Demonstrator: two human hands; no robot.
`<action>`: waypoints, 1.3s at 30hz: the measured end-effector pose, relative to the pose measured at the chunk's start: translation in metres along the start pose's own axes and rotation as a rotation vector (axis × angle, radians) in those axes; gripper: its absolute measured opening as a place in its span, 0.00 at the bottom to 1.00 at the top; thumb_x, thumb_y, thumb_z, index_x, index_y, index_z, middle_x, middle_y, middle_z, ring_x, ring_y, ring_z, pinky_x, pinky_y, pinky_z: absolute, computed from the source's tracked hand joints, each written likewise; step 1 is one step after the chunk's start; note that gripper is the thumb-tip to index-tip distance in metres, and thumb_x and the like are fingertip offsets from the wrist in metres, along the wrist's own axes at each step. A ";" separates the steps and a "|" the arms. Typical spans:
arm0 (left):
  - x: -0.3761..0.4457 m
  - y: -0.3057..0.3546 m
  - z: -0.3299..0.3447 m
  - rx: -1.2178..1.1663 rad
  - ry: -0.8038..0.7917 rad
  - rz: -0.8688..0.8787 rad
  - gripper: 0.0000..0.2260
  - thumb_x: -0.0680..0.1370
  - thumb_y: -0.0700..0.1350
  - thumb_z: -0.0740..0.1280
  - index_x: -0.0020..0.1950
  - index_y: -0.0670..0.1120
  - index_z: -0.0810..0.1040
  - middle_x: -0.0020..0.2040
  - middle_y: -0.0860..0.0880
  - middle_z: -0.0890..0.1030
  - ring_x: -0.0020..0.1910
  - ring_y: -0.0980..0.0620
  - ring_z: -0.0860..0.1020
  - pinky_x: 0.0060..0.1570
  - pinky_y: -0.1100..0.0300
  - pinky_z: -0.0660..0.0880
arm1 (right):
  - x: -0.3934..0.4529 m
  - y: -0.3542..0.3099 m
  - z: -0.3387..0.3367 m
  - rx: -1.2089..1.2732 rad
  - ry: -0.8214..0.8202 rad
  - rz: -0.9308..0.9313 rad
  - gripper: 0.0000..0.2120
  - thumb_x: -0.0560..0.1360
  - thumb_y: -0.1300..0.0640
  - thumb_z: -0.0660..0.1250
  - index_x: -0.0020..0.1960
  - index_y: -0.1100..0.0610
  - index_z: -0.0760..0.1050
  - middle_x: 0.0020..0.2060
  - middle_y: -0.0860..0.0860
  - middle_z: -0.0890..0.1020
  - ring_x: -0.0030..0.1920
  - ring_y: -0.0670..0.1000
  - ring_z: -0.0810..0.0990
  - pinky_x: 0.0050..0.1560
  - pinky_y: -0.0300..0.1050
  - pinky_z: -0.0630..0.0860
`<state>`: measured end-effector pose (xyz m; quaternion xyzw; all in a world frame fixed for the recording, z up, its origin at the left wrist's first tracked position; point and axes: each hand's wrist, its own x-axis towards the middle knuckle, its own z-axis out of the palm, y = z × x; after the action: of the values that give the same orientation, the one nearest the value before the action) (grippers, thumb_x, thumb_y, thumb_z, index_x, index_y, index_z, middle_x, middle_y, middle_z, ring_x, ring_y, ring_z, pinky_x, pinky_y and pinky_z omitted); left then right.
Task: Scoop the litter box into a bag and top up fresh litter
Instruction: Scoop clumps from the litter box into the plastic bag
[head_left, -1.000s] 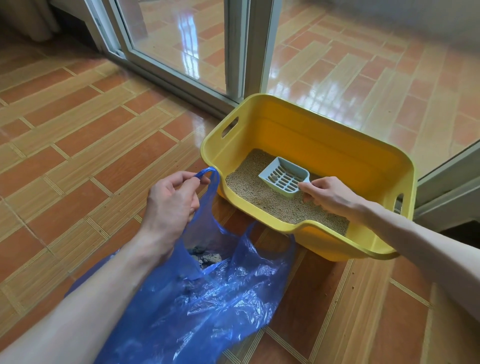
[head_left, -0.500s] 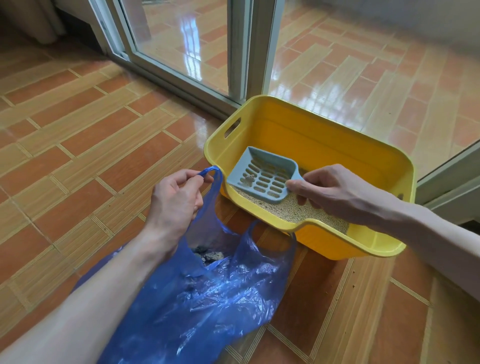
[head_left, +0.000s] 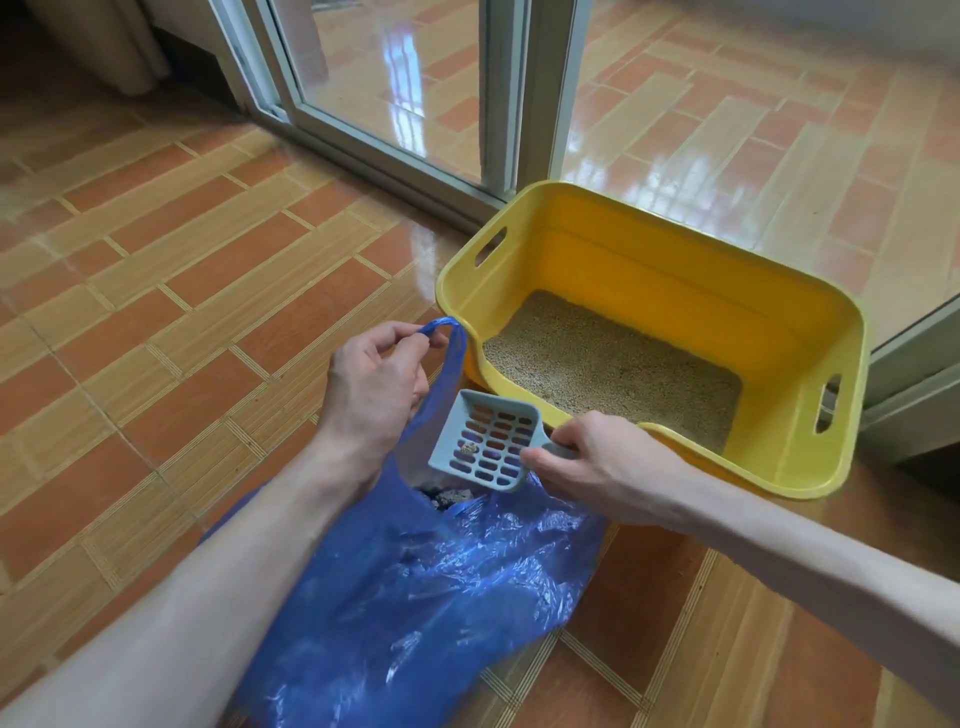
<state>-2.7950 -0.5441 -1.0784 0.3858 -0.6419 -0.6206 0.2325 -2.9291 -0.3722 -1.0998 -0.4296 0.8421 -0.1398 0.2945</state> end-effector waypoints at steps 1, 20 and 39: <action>0.000 0.000 0.000 0.000 0.004 -0.002 0.10 0.84 0.41 0.62 0.49 0.44 0.81 0.23 0.52 0.64 0.21 0.56 0.58 0.21 0.65 0.56 | 0.004 0.001 0.008 -0.033 0.022 0.003 0.24 0.80 0.39 0.62 0.34 0.56 0.72 0.29 0.49 0.80 0.28 0.49 0.76 0.26 0.42 0.67; 0.001 -0.006 0.002 0.014 0.011 -0.017 0.10 0.84 0.41 0.61 0.51 0.43 0.82 0.24 0.53 0.64 0.22 0.55 0.58 0.22 0.65 0.56 | 0.003 0.000 0.091 -0.301 0.116 -0.116 0.13 0.85 0.44 0.51 0.49 0.52 0.59 0.44 0.50 0.77 0.41 0.59 0.80 0.35 0.49 0.69; 0.005 -0.005 0.001 -0.072 0.057 -0.043 0.10 0.84 0.41 0.61 0.50 0.44 0.82 0.24 0.52 0.64 0.22 0.55 0.57 0.22 0.64 0.55 | -0.003 0.027 0.078 -0.372 0.407 -0.312 0.12 0.83 0.47 0.59 0.44 0.51 0.64 0.34 0.47 0.72 0.25 0.53 0.74 0.20 0.47 0.68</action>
<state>-2.7977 -0.5468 -1.0844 0.4084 -0.6036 -0.6372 0.2508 -2.8974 -0.3523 -1.1736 -0.5634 0.8187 -0.1100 0.0115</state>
